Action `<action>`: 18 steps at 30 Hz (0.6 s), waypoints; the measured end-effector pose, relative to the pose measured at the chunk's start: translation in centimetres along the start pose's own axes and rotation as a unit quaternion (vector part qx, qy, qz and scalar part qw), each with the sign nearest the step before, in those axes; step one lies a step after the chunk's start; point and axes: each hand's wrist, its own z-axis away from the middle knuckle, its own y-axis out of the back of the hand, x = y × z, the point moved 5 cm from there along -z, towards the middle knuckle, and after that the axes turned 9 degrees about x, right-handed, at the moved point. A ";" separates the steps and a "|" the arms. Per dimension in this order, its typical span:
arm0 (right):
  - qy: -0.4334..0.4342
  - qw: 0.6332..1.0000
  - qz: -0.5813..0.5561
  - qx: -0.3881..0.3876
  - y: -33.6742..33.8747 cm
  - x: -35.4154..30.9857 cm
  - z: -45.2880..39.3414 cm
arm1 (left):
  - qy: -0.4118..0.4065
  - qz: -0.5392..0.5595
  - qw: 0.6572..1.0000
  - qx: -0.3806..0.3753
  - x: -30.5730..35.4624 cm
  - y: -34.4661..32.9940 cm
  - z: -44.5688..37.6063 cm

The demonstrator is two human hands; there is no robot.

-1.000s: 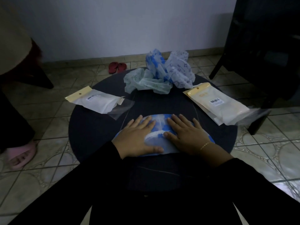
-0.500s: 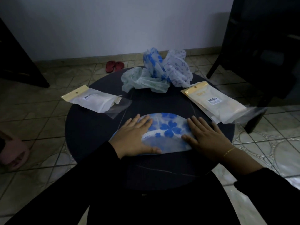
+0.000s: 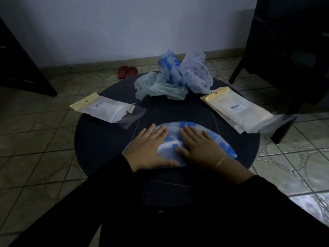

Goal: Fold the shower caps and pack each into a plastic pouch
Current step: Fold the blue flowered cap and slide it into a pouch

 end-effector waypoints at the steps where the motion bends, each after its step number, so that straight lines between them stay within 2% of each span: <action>1: -0.009 1.000 0.004 -0.001 0.1 0.8 0.6 | 0.000 -0.002 1.000 -0.001 -0.1 0.0 0.0; 7: -0.031 0.999 0.015 -0.011 0.1 3.4 2.4 | -0.026 -0.009 0.999 -0.016 -0.4 0.1 0.2; 14: 0.004 0.999 -0.042 0.023 0.4 3.5 1.6 | -0.041 -0.040 0.998 -0.025 -5.6 0.3 4.2; 16: 0.011 0.999 -0.036 0.036 0.9 3.3 0.9 | -0.030 -0.018 0.999 -0.020 -5.7 0.1 4.6; 18: 0.004 0.997 0.004 0.074 1.7 3.4 0.0 | 0.001 0.049 0.999 0.016 -5.8 0.3 4.5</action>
